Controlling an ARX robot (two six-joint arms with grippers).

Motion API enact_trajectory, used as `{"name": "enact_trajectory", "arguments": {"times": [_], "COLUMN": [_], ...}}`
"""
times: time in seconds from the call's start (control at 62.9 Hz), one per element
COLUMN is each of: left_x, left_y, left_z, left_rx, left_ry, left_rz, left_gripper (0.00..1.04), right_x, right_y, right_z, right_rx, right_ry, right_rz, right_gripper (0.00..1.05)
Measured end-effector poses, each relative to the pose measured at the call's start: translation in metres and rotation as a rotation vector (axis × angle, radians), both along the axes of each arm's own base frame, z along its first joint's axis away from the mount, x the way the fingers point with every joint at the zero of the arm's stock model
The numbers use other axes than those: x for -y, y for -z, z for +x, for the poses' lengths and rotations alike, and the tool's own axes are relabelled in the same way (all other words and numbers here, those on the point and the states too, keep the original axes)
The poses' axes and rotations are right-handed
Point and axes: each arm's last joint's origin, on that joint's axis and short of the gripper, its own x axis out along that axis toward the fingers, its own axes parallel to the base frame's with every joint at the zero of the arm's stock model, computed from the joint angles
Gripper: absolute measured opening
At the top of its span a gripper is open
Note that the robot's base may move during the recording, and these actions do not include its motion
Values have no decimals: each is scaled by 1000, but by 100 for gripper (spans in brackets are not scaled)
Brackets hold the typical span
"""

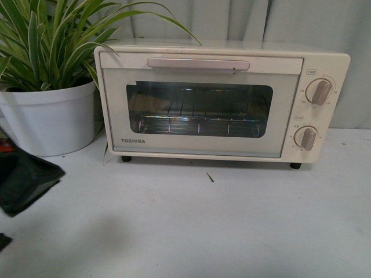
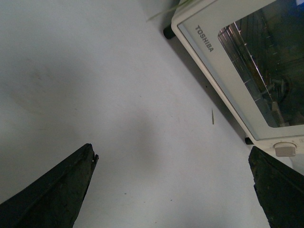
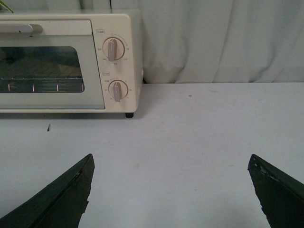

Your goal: Open oven

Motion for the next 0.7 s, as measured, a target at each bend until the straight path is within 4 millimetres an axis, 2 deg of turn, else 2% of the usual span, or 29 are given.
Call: {"name": "enact_trajectory", "arguments": {"times": [0.143, 0.35, 0.7], "left_x": [20, 48, 61], "left_y": [10, 11, 23], "left_z": [22, 46, 70], "left_rx": [-20, -41, -90], "left_ry": [8, 57, 49], "left_rz": [-114, -158, -210], "left_gripper": [98, 98, 98], "right_x": [0, 0, 0], "right_y": [0, 0, 0], "right_z": [0, 0, 0], "right_rx": [0, 0, 0], "right_ry": [0, 0, 0], "right_rz": [0, 0, 0], "right_gripper": [95, 95, 95]}}
